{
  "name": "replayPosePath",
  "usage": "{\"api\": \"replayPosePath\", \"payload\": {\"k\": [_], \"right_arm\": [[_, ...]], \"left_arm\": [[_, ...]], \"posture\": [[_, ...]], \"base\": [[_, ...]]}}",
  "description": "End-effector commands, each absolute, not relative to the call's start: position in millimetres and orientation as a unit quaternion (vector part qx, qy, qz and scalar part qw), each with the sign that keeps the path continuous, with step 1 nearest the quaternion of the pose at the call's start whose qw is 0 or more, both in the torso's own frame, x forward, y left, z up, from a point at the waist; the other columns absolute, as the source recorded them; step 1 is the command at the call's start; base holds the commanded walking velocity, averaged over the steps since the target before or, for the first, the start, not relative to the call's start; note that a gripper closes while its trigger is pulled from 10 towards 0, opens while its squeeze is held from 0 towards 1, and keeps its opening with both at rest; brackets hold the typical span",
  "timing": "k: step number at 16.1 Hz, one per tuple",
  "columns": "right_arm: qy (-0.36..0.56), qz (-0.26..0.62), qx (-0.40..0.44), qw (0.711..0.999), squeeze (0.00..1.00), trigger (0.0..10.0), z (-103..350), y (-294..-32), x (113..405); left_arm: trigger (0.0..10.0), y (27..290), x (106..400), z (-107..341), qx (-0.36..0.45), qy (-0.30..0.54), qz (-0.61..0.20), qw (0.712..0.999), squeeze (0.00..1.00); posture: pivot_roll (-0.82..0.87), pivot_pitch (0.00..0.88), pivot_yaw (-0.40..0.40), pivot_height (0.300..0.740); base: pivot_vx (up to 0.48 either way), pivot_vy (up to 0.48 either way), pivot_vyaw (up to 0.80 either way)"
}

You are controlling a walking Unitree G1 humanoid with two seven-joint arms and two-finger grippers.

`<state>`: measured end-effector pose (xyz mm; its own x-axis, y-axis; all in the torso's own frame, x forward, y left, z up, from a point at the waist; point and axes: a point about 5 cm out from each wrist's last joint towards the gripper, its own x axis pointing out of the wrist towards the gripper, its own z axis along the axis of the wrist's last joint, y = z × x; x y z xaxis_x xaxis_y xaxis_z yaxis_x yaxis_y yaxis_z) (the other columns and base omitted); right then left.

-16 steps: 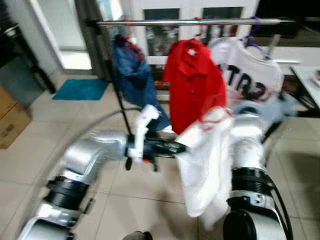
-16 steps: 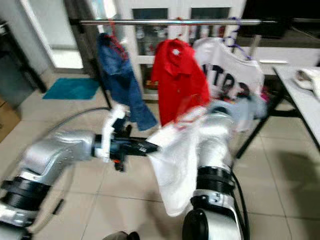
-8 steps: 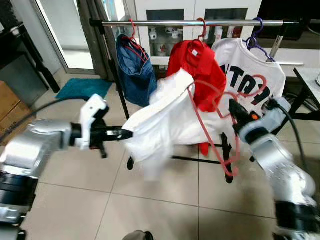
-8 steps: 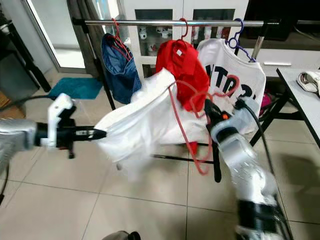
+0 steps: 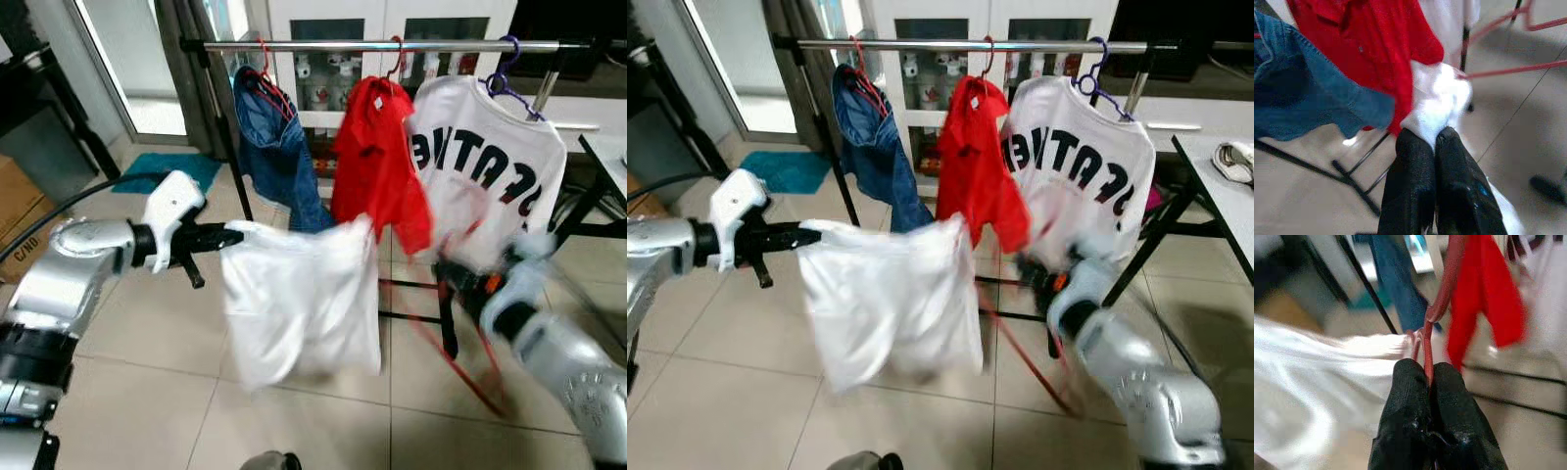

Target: Hang hanger

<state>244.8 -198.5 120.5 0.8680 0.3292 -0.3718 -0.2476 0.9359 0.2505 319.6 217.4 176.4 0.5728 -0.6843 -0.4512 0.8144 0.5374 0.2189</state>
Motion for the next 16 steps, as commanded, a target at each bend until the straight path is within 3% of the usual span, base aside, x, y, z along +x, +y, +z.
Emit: {"api": "replayPosePath", "payload": {"k": [1,4,7,10,12,14,15,16], "right_arm": [[0.217,0.148,0.051,0.963,0.00,10.0,120.0,-197.9,244.0],[0.213,0.189,0.008,0.958,0.00,10.0,125.2,-194.9,242.3],[0.198,0.262,0.043,0.944,0.00,10.0,136.6,-186.6,230.5],[0.167,0.270,0.109,0.942,0.00,10.0,140.3,-177.4,233.6],[0.192,0.299,0.081,0.931,0.00,10.0,132.2,-165.1,228.1],[0.221,0.234,0.019,0.947,0.00,10.0,120.7,-174.0,234.0],[0.230,0.162,-0.009,0.960,0.00,10.0,114.5,-186.0,241.9],[0.248,0.212,-0.044,0.944,0.00,10.0,110.2,-180.3,236.8]], "left_arm": [[0.0,222.2,325.2,180.6,0.243,0.160,-0.421,0.859,0.00],[0.0,205.3,339.0,180.5,0.258,0.149,-0.446,0.844,0.00],[0.0,192.6,345.7,175.3,0.296,0.165,-0.508,0.792,0.00],[0.0,181.5,354.2,185.4,0.296,0.150,-0.534,0.778,0.00],[0.0,177.9,360.8,193.9,0.297,0.137,-0.534,0.779,0.00],[0.0,179.8,365.2,198.1,0.309,0.132,-0.529,0.780,0.00],[0.0,181.6,366.2,202.1,0.312,0.128,-0.528,0.780,0.00],[0.0,185.9,367.0,210.6,0.319,0.116,-0.523,0.782,0.00]], "posture": [[-0.11,0.000,0.114,0.740],[-0.12,0.000,0.121,0.740],[-0.14,0.000,0.141,0.740],[-0.14,0.000,0.149,0.740],[-0.14,0.000,0.158,0.740],[-0.14,0.000,0.158,0.740],[-0.14,0.000,0.160,0.740],[-0.14,0.000,0.162,0.740]], "base": [[0.000,0.000,0.00],[0.000,0.000,0.00],[0.000,0.000,0.00],[0.000,0.000,0.00],[0.000,0.000,0.00],[0.000,0.000,0.00],[0.000,0.000,0.00],[0.000,0.000,0.00]]}}
